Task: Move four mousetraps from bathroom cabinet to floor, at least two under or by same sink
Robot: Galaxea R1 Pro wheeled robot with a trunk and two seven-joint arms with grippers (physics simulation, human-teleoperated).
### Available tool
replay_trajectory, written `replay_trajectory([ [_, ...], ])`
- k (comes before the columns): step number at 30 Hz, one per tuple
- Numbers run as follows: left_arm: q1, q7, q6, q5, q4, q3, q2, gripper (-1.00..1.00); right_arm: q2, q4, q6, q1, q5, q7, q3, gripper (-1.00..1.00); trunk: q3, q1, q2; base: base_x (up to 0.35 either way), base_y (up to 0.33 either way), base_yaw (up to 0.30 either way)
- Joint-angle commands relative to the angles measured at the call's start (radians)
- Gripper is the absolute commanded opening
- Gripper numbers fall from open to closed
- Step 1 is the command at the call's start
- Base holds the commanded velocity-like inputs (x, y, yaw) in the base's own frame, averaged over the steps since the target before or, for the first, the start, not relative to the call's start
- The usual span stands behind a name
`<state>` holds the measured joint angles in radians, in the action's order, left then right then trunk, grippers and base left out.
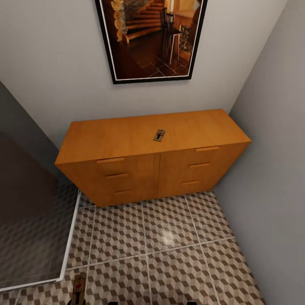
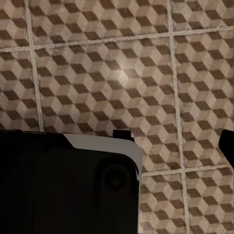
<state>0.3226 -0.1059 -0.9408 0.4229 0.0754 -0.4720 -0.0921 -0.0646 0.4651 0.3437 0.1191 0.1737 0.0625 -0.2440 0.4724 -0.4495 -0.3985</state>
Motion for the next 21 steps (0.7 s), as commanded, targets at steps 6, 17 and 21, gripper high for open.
replay_trajectory([
  [6, -0.002, -0.023, -0.005, -0.004, 0.003, -0.008, 0.008, -1.0, -0.001, 0.004, 0.037, 0.001, 0.003, 0.007, -0.008, 1.0, 0.001, 0.0, -0.002, 0.0, 0.0, 0.0],
  [17, -0.002, -0.026, -0.006, -0.004, 0.003, -0.008, 0.012, -1.0, -0.001, 0.004, 0.044, 0.001, 0.003, 0.008, -0.008, 1.0, 0.001, 0.0, -0.002, 0.0, 0.0, 0.0],
  [21, -0.002, -0.026, -0.005, -0.005, 0.003, -0.008, 0.012, -1.0, -0.001, 0.004, 0.046, 0.001, 0.003, 0.008, -0.007, 1.0, 0.001, 0.0, -0.002, 0.0, 0.0, 0.0],
])
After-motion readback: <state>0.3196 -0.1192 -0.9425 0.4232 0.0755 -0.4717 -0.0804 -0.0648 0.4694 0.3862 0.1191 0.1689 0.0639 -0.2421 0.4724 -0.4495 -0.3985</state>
